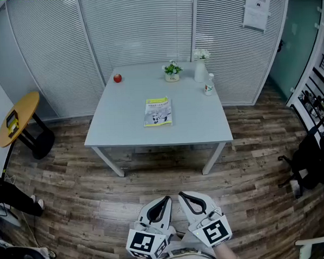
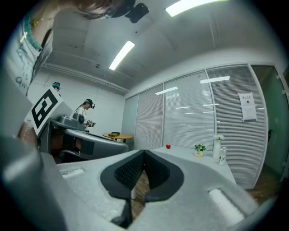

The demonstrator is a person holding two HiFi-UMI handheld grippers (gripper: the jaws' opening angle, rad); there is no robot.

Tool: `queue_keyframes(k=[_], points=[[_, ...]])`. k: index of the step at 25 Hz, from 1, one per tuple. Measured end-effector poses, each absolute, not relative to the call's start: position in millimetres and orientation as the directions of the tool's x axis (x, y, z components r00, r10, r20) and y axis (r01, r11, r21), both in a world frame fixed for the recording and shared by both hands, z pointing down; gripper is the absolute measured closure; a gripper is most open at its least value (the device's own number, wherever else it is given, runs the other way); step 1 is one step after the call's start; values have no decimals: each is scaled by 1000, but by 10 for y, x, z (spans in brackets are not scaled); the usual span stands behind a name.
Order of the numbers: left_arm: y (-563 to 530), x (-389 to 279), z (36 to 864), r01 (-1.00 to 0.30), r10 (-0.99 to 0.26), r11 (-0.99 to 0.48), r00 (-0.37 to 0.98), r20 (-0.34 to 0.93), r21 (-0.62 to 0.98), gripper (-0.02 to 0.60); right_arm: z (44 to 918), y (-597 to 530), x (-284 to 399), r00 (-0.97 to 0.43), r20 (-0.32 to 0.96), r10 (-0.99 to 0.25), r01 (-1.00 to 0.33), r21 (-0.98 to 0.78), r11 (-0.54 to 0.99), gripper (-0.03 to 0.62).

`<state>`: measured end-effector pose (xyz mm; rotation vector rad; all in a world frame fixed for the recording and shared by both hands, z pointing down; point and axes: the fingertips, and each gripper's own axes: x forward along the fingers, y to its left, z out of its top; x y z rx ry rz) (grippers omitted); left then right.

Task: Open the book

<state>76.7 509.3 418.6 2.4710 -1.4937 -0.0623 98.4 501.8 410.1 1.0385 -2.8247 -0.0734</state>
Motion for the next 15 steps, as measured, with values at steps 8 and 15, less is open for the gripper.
queue_keyframes(k=[8,15], points=[[5134,680,4206,-857,-869,-457,487,86,239,583,4080,5053,920,-747,74,-660,-657,67,751,592],[5195,603,4203,-847,-861,-467,501,88,252,583,4112,5139,831,-739,81,-668,-666,61,744,592]])
